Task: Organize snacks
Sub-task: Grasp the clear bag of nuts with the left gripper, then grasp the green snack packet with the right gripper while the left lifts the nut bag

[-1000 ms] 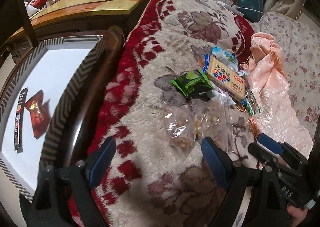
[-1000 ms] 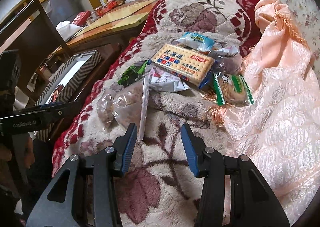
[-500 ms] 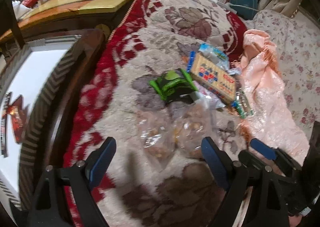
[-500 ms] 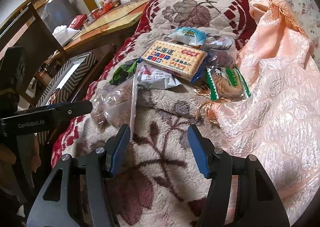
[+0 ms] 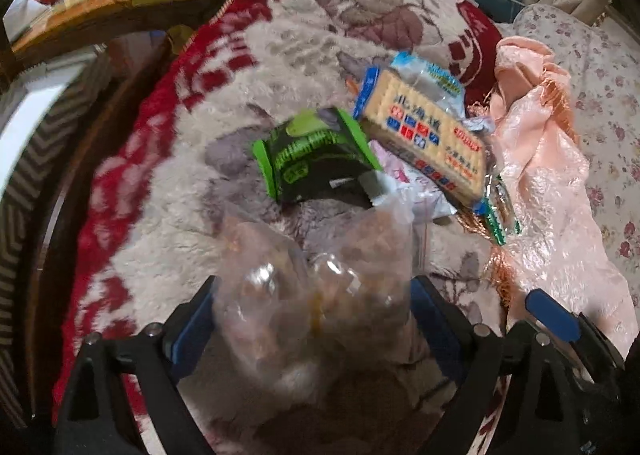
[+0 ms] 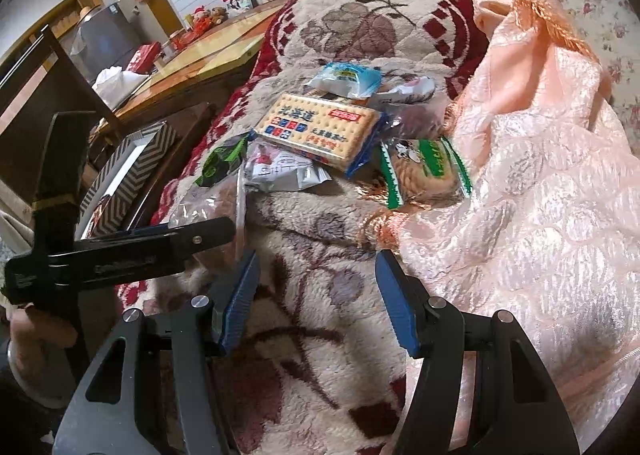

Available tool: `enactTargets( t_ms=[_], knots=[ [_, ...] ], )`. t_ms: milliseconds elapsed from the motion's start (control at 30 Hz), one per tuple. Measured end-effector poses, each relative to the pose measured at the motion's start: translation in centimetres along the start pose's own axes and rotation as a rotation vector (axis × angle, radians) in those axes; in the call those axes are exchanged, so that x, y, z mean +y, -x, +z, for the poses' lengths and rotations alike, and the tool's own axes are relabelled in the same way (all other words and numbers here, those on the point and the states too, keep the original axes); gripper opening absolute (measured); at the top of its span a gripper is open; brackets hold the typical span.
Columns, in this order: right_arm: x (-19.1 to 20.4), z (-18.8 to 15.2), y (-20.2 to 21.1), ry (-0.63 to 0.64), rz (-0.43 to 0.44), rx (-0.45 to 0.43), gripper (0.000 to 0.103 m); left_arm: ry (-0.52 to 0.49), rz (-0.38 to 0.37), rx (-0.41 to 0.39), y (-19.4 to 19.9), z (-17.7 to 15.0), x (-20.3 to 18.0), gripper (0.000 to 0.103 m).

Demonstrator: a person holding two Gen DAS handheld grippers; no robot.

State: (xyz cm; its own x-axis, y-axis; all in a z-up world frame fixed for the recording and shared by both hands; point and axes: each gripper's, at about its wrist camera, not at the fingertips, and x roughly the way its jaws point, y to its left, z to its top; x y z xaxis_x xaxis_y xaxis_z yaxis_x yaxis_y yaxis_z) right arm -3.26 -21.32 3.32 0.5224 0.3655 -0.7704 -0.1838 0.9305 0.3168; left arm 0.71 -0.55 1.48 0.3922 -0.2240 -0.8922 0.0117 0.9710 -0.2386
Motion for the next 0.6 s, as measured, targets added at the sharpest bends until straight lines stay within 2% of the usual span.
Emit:
enactTargets(
  t_ms=[33, 133, 167, 267, 333, 433, 533, 600],
  knots=[
    [-0.1, 0.0, -0.1, -0.002, 0.0, 0.002, 0.06, -0.002, 0.0, -0.009, -0.1, 0.0, 0.0, 0.093],
    [-0.3, 0.0, -0.2, -0.01, 0.004, 0.004, 0.06, -0.03, 0.012, -0.033, 0.1, -0.1, 0.1, 0.075],
    [-0.3, 0.0, -0.3, -0.012, 0.005, 0.005, 0.06, -0.027, 0.007, -0.036, 0.3, -0.1, 0.5, 0.066],
    [-0.3, -0.1, -0.5, -0.015, 0.009, 0.011, 0.06, -0.001, -0.041, -0.025, 0.9, 0.0, 2.2, 0.054],
    [-0.1, -0.1, -0.6, -0.013, 0.023, 0.017, 0.06, 0.007, -0.041, -0.022, 1.4, -0.2, 2.8, 0.051],
    [0.6, 0.1, -0.6, 0.006, 0.049, 0.009, 0.06, 0.004, -0.002, -0.044, 2.9, -0.9, 3.8, 0.05],
    [2.8, 1.0, -0.7, 0.074, 0.078, -0.014, 0.06, 0.016, 0.024, -0.056, 4.0, -1.3, 4.8, 0.05],
    [4.9, 2.2, -1.2, 0.137, 0.059, -0.025, 0.06, 0.01, 0.059, -0.071, 4.7, -1.6, 5.3, 0.05]
  ],
)
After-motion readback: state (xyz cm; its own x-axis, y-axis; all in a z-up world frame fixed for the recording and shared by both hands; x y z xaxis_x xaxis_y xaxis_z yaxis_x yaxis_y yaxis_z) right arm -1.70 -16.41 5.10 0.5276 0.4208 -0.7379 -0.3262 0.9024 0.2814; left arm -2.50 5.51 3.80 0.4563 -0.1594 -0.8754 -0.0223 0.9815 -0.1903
